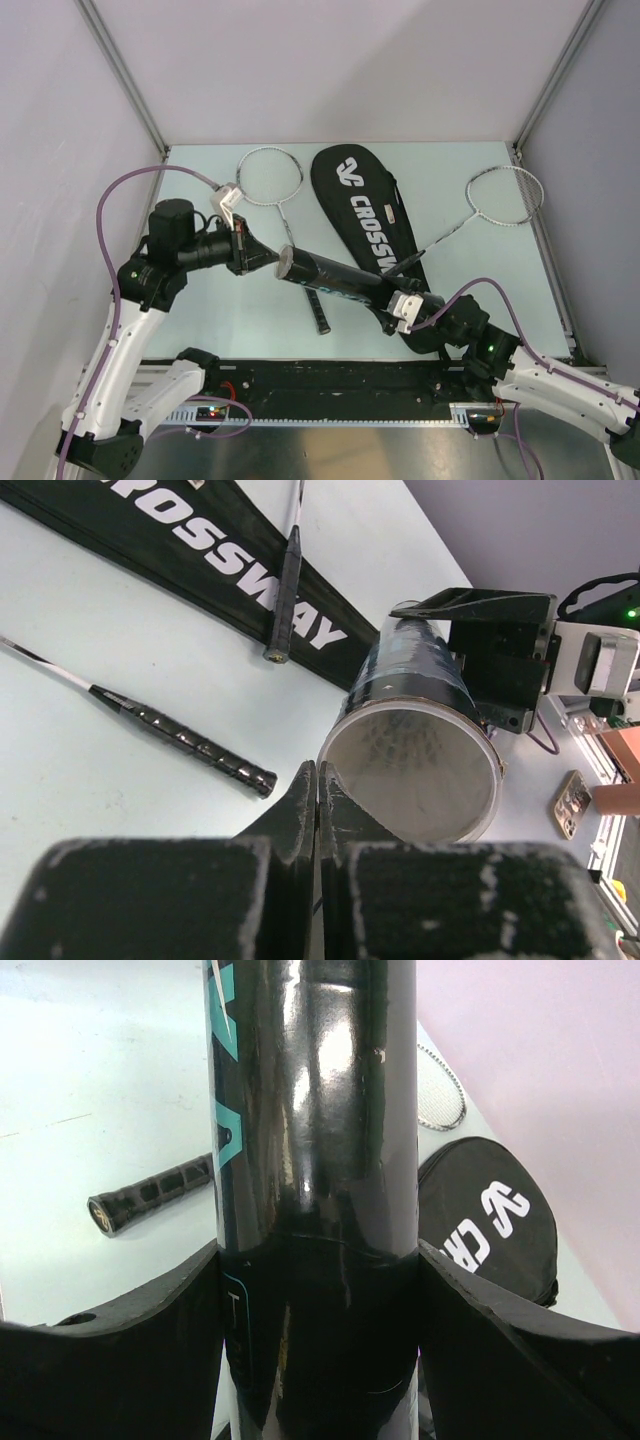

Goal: Pack up the badminton gear

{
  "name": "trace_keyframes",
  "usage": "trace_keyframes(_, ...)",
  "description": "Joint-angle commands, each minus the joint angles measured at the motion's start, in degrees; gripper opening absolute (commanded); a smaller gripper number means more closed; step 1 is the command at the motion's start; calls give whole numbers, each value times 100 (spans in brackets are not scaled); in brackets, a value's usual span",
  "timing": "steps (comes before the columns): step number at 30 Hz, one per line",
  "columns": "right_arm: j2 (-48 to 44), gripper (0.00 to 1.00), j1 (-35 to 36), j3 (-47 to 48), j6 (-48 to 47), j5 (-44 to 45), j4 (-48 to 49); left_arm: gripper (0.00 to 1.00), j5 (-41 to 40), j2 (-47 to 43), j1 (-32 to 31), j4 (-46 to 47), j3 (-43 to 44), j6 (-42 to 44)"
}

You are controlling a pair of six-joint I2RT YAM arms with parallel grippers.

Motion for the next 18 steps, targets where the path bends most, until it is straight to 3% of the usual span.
trace_keyframes(1, -72, 5, 43, 382, -27, 95, 555, 0, -137, 61, 29, -83, 181, 186)
trace_keyframes(10, 142, 5, 69, 379, 58, 96, 712, 0, -186, 49, 19, -90, 142, 152)
trace_keyframes(18, 430, 5, 91, 439, 175, 195, 938, 0, -755, 97, -86, -105, 79, 140)
